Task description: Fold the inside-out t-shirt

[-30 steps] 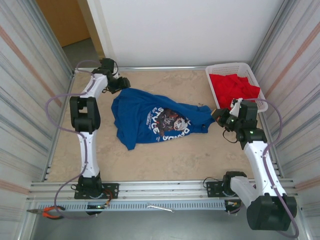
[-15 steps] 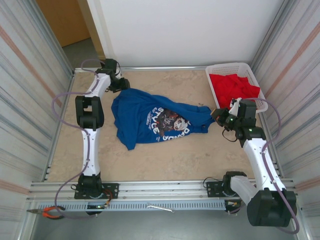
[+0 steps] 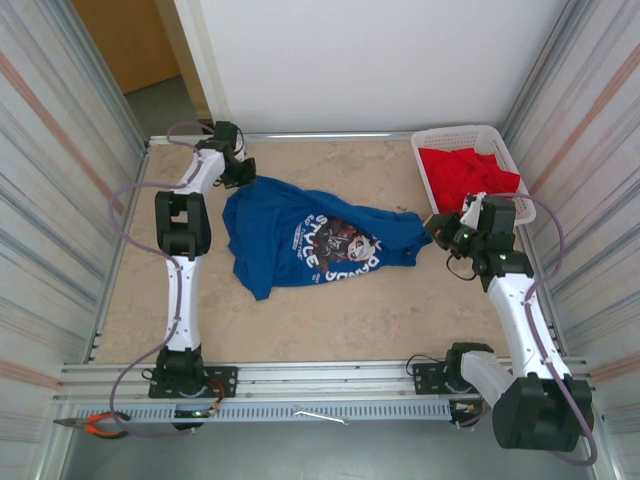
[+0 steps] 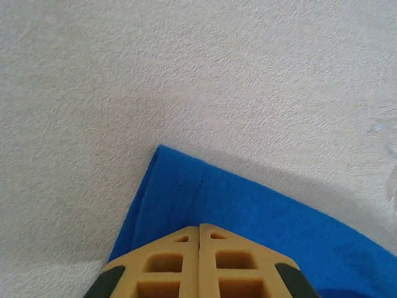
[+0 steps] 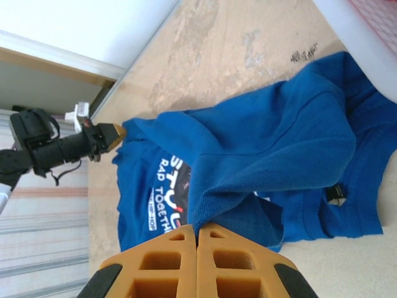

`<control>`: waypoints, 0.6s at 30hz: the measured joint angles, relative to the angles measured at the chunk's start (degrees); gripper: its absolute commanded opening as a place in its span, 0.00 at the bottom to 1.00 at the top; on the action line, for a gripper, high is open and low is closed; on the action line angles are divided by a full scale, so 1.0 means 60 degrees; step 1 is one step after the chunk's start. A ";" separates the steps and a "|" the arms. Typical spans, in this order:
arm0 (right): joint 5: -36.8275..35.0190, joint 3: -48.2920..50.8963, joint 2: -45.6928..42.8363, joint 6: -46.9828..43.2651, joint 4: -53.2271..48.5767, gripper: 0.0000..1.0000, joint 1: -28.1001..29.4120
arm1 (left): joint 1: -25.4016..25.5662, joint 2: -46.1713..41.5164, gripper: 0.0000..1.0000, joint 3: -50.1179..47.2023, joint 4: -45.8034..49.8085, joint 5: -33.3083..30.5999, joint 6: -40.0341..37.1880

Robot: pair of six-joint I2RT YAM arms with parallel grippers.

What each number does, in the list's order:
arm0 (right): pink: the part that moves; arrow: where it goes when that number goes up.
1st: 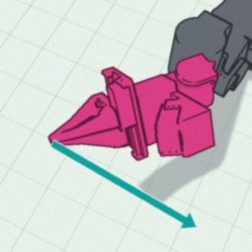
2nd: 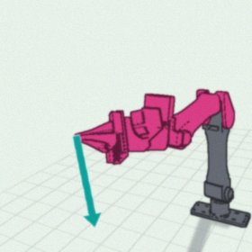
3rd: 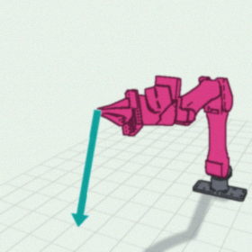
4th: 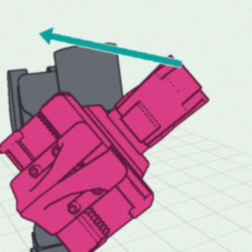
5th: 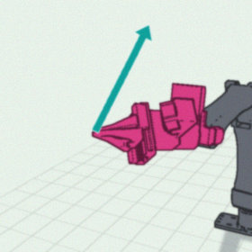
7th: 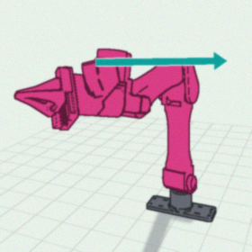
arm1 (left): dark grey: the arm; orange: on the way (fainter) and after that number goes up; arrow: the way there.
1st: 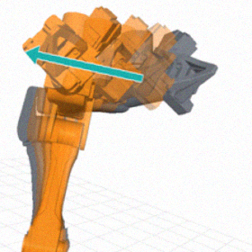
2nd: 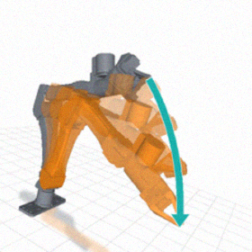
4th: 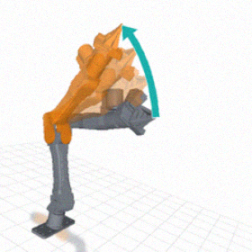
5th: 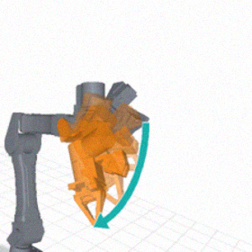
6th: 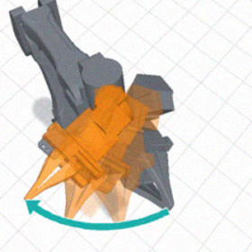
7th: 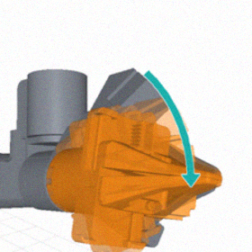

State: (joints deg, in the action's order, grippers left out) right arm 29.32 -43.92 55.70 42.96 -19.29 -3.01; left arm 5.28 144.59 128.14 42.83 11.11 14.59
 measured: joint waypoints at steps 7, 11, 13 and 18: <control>0.0616 -0.1949 0.1570 0.0200 0.0430 0.00 -0.0984 | -0.0040 -0.1275 0.00 -0.0193 -0.0353 0.0229 0.0109; 0.0958 -0.3428 0.2346 0.0477 0.0798 0.00 -0.1519 | -0.0160 -0.3493 0.00 -0.0984 -0.1137 0.0546 0.0353; 0.1096 -0.3952 0.2532 0.0572 0.0922 0.00 -0.1643 | -0.0255 -0.4572 0.00 -0.1417 -0.1636 0.0688 0.0437; 0.1377 -0.4437 0.2612 0.0776 0.1166 0.00 -0.1690 | -0.0379 -0.5916 0.27 -0.2091 -0.2543 0.1027 0.0586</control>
State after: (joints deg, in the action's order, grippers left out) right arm 37.58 -70.54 71.37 47.62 -12.29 -13.15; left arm 3.01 109.10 115.59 27.57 17.28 18.11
